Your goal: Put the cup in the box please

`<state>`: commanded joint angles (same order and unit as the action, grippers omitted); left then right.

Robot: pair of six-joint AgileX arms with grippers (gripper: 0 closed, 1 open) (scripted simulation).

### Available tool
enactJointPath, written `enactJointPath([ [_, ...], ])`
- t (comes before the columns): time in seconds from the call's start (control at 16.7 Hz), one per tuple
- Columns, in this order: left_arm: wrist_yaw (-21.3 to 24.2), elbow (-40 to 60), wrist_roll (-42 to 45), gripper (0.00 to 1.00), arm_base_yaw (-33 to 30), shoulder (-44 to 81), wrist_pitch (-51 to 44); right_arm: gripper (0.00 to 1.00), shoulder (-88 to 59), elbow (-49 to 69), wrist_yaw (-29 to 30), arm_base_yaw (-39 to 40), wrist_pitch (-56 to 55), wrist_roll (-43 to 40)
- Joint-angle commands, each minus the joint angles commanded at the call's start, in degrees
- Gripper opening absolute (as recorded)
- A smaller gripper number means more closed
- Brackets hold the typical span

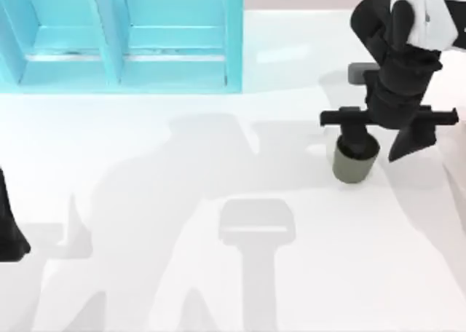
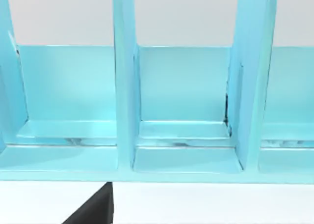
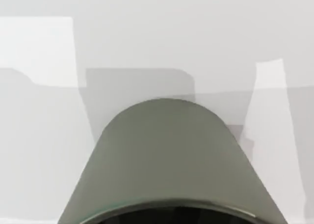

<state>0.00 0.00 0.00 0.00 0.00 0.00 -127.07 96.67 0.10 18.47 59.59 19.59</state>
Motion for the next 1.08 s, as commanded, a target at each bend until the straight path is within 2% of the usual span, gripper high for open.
enactJointPath([
  [0.24, 0.0, 0.0, 0.0, 1.0, 0.0, 0.0, 0.0, 0.02, 0.0, 0.0, 0.0, 0.0, 0.0, 0.0],
  [0.3, 0.0, 0.0, 0.0, 1.0, 0.0, 0.0, 0.0, 0.0, 0.0, 0.0, 0.0, 0.0, 0.0, 0.0],
  [0.84, 0.0, 0.0, 0.0, 1.0, 0.0, 0.0, 0.0, 0.0, 0.1, 0.1, 0.0, -0.2, 0.1, -0.1],
  [1.08, 0.0, 0.0, 0.0, 1.0, 0.0, 0.0, 0.0, 0.0, 2.3, 3.5, -0.8, -2.8, 0.6, -5.2],
])
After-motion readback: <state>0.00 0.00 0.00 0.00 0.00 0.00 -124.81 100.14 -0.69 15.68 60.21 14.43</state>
